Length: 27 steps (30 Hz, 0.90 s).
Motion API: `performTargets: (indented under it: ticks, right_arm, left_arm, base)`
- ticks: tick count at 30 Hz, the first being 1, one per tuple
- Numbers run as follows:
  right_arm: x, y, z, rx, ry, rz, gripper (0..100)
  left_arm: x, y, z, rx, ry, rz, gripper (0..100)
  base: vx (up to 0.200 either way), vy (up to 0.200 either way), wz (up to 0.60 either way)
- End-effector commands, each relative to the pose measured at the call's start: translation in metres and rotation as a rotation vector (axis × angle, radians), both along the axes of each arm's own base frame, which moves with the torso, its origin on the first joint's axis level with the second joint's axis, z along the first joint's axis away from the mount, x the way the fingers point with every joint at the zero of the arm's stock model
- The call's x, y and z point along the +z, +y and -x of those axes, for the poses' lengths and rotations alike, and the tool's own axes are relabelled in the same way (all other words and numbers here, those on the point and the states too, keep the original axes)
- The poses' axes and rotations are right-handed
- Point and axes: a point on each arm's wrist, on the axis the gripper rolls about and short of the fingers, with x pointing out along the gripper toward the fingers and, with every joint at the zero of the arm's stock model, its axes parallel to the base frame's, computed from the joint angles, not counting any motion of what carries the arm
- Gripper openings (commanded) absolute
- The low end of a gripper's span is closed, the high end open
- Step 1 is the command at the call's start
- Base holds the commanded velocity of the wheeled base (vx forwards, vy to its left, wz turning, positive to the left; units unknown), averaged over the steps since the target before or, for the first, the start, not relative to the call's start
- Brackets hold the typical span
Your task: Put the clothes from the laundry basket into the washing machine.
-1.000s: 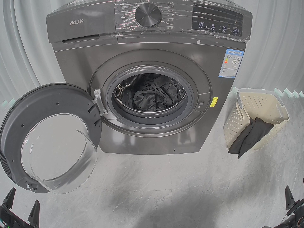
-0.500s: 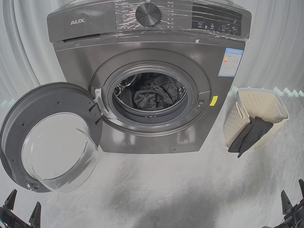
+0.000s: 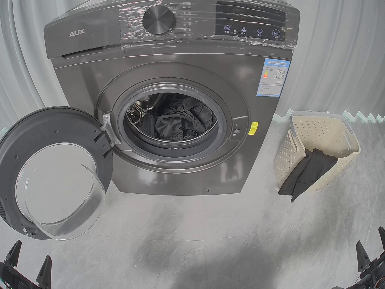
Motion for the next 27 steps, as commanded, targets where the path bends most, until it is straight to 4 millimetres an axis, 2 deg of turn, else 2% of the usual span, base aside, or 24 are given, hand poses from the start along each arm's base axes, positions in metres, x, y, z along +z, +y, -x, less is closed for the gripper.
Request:
performTargets:
  ticks: [1, 27]
  right_arm:
    - [-0.0042, 0.0, -0.0003, 0.0, 0.004, 0.0, 100]
    - [-0.0042, 0.0, -0.0003, 0.0, 0.004, 0.0, 100]
  left_arm:
    - [-0.0052, 0.0, -0.0004, -0.001, 0.007, -0.001, 100]
    - [-0.0048, 0.0, -0.0003, 0.001, 0.005, 0.001, 100]
  base:
    - [0.0, -0.2, 0.0]
    - [0.0, -0.2, 0.0]
